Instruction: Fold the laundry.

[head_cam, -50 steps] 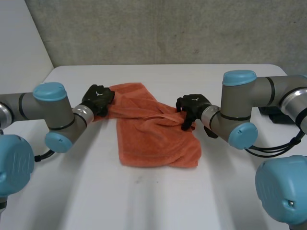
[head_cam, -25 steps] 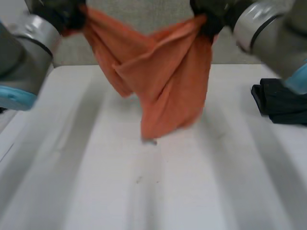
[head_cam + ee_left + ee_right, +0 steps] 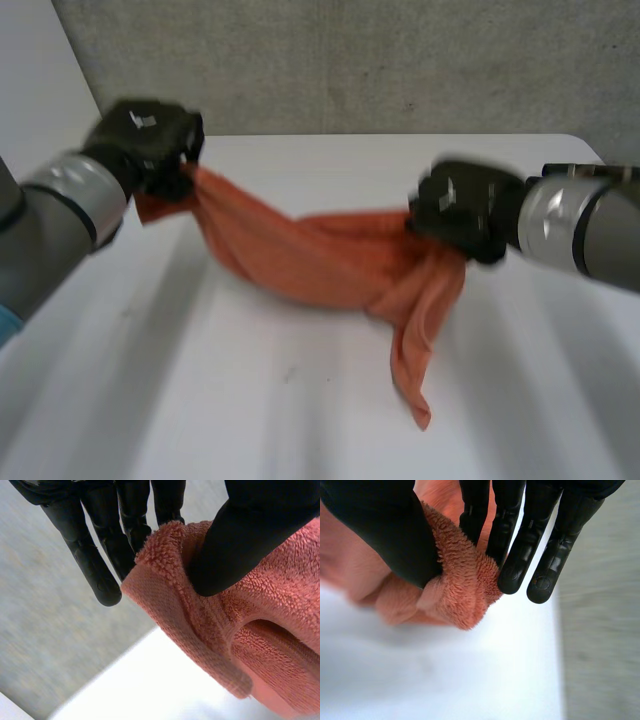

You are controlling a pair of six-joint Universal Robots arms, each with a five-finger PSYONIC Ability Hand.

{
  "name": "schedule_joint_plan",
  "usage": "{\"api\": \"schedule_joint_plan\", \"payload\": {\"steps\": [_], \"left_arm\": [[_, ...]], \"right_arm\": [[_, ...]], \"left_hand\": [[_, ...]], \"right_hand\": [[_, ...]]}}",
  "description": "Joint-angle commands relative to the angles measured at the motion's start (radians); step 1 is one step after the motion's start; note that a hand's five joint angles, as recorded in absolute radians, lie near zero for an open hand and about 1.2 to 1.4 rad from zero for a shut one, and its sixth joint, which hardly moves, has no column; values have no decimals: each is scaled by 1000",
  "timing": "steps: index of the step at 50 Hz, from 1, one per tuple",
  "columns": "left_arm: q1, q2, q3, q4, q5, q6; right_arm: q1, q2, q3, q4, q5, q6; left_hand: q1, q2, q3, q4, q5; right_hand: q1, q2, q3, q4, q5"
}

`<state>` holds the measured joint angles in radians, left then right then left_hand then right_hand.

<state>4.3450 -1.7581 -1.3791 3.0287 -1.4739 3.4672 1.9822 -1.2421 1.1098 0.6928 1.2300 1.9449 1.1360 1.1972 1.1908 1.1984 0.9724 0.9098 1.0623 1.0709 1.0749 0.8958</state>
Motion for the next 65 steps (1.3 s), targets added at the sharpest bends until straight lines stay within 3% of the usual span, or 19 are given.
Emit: {"api": "schedule_joint_plan", "payload": {"steps": [1, 2, 5, 7, 13, 14, 16, 18, 24, 30, 42, 56, 65], "left_arm": [[-51, -18, -149, -2, 4, 6], [-60, -23, -162, -2, 3, 6], [-96, -28, -216, -10, 0, 6], [-126, -23, -250, -13, -2, 7], [-189, 11, -319, -48, -3, 70], [-191, 21, -325, -60, -3, 90], [-193, 52, -331, -93, -5, 148], [-189, 68, -325, -103, -9, 177], [-168, 81, -235, -57, -9, 188], [-163, -6, -135, 25, -2, 118], [-165, -325, 63, 42, 6, 107], [-203, -459, 137, 38, 46, 107], [-206, -463, 124, -66, 26, 99]], "right_arm": [[-49, 6, 143, 106, -101, -172], [-49, 7, 148, 105, -109, -170], [-54, 13, 171, 99, -110, -132], [-62, 18, 165, 67, -122, -65], [-59, 15, 159, -150, -118, 236], [-63, 6, 162, -204, -110, 331], [-69, -2, 160, -239, -106, 429], [-92, -20, 165, -248, -107, 573], [-144, -40, 189, -246, -92, 854], [-175, -65, 245, -245, -26, 1064], [-186, -92, 357, -237, 2, 1281], [-163, -158, 377, -225, 5, 1379], [-122, -145, 429, -260, 89, 1358]], "left_hand": [[260, 199, 205, 198, 249], [260, 199, 205, 198, 249], [260, 199, 205, 198, 249], [260, 199, 205, 198, 249], [208, 147, 154, 146, 197], [97, 36, 43, 35, 86], [-459, -521, -514, -522, -470], [-736, -798, -791, -799, -747], [-799, -860, -854, -862, -810], [-820, -881, -875, -882, -831], [-808, -869, -863, -870, -819], [-808, -869, -863, -870, -819], [-647, -708, -702, -709, -658]], "right_hand": [[226, 74, 65, 61, 66], [183, 30, 22, 18, 22], [-365, -518, -526, -530, -526], [-557, -709, -718, -722, -717], [-569, -722, -730, -734, -730], [-598, -751, -760, -764, -759], [-605, -757, -766, -770, -765], [-631, -783, -792, -796, -791], [-654, -807, -816, -820, -815], [-693, -845, -854, -858, -853], [-716, -869, -877, -881, -877], [-716, -869, -877, -881, -877], [-693, -845, -854, -858, -853]]}}
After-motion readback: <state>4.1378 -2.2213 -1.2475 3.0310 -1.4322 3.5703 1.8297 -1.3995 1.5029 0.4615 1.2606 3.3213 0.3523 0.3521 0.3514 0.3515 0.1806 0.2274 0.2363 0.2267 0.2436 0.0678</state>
